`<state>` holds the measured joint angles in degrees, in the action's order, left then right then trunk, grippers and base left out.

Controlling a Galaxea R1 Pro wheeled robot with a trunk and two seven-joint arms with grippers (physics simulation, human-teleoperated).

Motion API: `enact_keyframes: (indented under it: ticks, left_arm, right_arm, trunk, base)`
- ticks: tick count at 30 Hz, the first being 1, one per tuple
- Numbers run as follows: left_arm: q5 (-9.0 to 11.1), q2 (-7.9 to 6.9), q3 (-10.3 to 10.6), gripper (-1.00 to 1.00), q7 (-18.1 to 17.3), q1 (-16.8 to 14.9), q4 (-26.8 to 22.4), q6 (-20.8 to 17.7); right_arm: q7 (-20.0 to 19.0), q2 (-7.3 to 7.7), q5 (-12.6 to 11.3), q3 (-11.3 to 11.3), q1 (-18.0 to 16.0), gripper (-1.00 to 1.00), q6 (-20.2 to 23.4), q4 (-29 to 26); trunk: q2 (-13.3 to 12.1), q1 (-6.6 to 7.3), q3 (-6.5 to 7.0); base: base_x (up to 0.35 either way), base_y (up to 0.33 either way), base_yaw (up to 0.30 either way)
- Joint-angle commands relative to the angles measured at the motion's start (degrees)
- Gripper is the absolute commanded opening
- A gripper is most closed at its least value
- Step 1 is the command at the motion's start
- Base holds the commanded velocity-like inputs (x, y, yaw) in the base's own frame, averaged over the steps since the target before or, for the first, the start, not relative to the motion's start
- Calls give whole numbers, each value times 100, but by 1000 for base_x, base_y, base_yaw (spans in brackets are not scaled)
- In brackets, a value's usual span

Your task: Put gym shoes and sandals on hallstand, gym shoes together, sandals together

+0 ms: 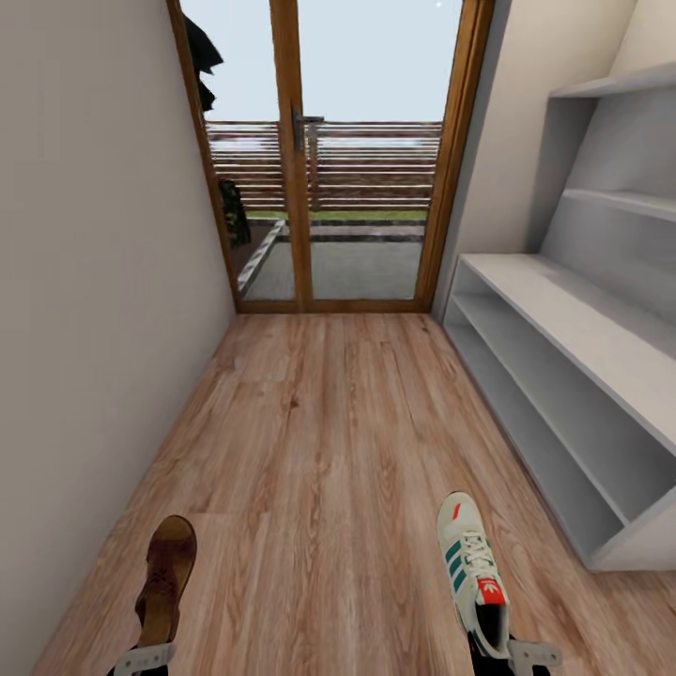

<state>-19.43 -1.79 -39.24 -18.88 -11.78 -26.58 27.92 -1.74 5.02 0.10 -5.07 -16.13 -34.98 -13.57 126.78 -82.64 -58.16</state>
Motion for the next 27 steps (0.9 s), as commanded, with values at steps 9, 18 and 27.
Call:
enact_keyframes:
  ticks: [9,18,27]
  left_arm:
    - [-26,4,-49,-100,-46,-8,3,21]
    - [-26,4,-45,-100,-46,-8,3,21]
    - [-26,4,-40,-100,-46,-8,3,21]
  right_arm:
    - [-37,1,7,-29,-4,-100,-17,4]
    - [-37,4,7,-29,-4,-100,-17,4]
    - [-37,-1,7,-29,-4,-100,-17,4]
  trunk:
    - [2,-2,-3]
    - [2,-2,-3]
    - [2,-2,-3]
  base:
    - [337,19,-4]
    - [337,88,0]
    - [337,93,0]
